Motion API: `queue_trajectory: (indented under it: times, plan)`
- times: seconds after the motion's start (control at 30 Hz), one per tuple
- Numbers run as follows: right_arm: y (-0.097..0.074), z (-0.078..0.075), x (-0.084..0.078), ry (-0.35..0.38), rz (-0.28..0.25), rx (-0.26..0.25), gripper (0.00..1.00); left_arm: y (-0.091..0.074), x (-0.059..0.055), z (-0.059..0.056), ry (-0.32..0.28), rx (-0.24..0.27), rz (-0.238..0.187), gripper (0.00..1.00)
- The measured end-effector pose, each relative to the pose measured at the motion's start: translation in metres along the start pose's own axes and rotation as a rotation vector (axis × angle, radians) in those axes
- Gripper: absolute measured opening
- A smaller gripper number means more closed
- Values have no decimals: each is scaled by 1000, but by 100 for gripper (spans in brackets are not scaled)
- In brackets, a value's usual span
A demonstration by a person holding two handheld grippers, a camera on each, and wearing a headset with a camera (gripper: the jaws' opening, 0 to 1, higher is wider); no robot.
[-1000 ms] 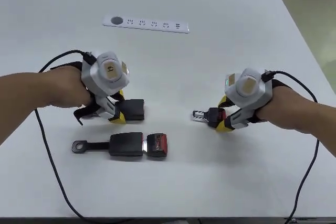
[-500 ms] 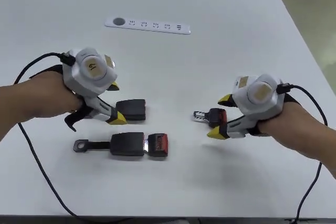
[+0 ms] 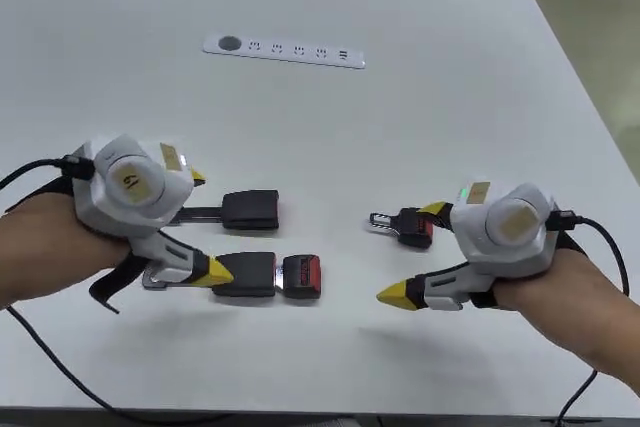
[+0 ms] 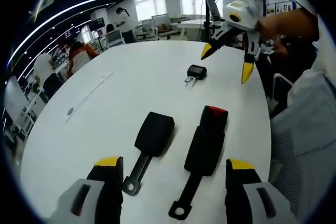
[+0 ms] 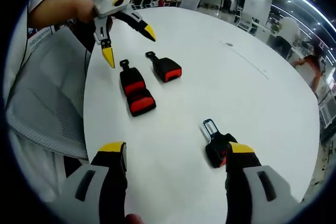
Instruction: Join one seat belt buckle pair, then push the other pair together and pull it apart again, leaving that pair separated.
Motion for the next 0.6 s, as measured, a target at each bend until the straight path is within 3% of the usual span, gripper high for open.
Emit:
queue_trajectory:
  times: [0.17,0.47,0.6]
  plan:
    - [-14,9,-8,30,-25,-18,80,-11,-20,-5,-84,17,-2,87]
    - [-18,8,-30,120,-46,-57,95,-35,-53,-14,-195,61,-12,97]
    - [-28,16,-26,153,-61,-71,100,-44,-63,-15,-230,83,-27,100]
Point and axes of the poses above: the centre of the closed fingertips' face, and the gripper's own axes: y roughly forward along the fingers, z roughly to its left, x roughly out of its top, the point moved 6 cm from there along -y, roughly backward along the fingers, and after that the axes turned 9 degrees about z, right-handed, at the moved point
